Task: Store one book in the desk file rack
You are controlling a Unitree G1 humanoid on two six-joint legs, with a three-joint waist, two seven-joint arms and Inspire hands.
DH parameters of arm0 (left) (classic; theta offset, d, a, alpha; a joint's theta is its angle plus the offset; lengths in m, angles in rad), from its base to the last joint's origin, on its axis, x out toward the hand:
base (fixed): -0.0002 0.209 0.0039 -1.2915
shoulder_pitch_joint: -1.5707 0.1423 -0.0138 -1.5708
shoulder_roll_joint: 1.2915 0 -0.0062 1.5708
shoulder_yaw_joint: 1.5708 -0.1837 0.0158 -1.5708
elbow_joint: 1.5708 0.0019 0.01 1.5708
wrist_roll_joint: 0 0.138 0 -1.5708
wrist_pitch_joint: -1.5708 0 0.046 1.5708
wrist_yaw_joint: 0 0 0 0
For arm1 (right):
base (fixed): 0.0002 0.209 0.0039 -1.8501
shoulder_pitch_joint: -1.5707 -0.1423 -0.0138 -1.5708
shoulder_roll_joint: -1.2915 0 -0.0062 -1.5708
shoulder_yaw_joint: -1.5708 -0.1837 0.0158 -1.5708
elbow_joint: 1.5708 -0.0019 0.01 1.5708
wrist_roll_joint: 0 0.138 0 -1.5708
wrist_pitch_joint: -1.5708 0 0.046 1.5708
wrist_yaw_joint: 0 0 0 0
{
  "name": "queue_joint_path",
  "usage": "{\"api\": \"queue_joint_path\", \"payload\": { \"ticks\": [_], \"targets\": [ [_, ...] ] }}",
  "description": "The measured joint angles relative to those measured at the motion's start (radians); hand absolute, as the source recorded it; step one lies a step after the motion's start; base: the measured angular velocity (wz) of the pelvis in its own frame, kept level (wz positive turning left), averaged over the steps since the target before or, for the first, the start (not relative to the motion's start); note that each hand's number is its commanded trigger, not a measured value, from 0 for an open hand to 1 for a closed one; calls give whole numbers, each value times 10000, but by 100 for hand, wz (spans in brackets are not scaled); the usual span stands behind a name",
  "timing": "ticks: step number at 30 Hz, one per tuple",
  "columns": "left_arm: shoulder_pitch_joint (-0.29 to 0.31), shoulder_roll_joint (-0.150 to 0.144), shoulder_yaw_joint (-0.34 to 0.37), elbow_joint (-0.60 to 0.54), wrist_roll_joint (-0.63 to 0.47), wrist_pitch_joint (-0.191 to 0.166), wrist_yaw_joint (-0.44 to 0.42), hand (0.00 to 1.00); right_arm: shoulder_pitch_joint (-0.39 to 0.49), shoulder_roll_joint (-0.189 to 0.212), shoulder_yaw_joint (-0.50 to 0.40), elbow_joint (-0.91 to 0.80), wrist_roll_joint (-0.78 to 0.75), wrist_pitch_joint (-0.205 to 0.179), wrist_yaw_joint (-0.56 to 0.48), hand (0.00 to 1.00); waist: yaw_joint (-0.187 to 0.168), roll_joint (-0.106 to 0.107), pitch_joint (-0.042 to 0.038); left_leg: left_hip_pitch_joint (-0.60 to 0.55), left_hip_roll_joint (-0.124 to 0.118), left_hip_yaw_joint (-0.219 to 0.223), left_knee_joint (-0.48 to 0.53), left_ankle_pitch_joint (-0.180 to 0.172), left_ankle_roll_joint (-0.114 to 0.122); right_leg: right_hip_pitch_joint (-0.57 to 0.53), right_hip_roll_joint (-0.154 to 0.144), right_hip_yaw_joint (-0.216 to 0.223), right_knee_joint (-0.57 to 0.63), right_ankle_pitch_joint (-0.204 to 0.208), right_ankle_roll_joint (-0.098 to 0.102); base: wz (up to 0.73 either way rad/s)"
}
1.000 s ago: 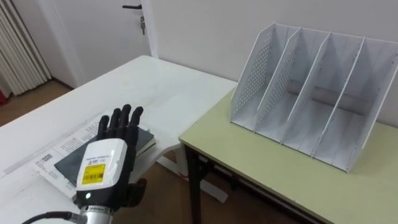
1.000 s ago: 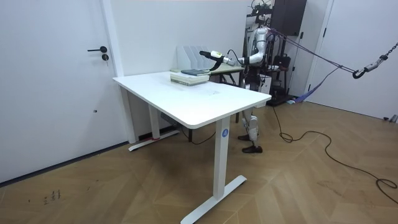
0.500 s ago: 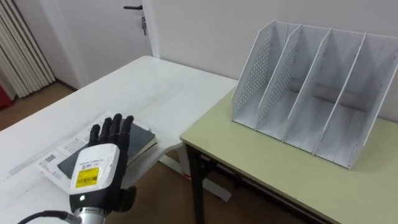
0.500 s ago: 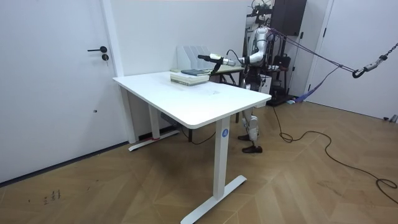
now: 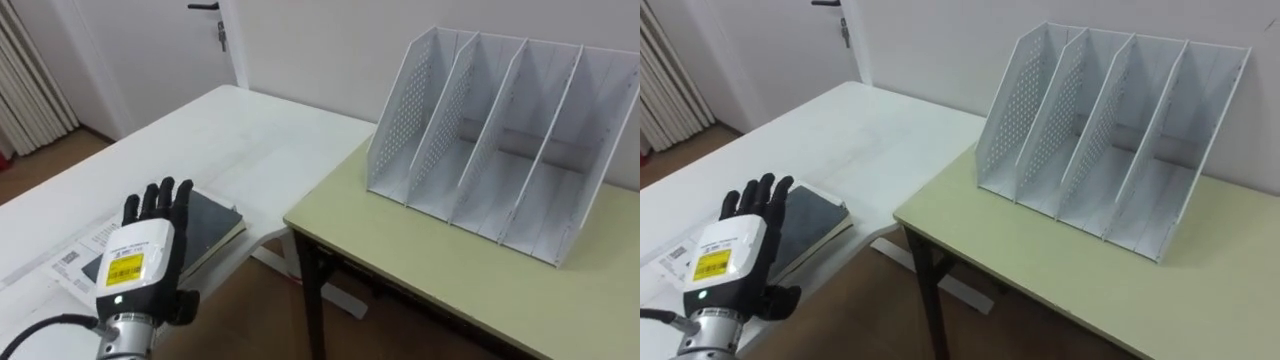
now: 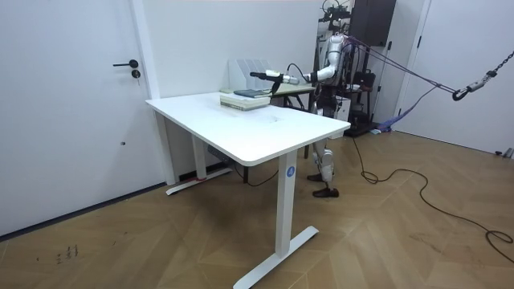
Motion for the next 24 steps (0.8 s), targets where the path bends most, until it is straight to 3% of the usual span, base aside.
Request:
{"api": "queue_joint_path", "payload": {
  "ticks": [4,17,24],
  "targets": [
    [-200,21,96,282,-219,-8,6,0,-10,-12,-10,-50,4,-6,2,0,-17,2,0,-2,-12,2,3,0,0,-13,10,193,42,3,3,-9],
    [-489,237,80,344,-1206,-110,28,0,-18,-29,-101,-154,94,-110,-7,0,-73,43,-24,19,-20,-5,-1,0,1,4,7,244,23,13,14,0],
    [-699,235,73,1574,-2569,-85,-466,0,-87,-18,-94,-176,3,-78,-21,0,-255,106,-18,51,-12,-2,3,0,1,16,11,251,75,17,10,0]
  ]
}}
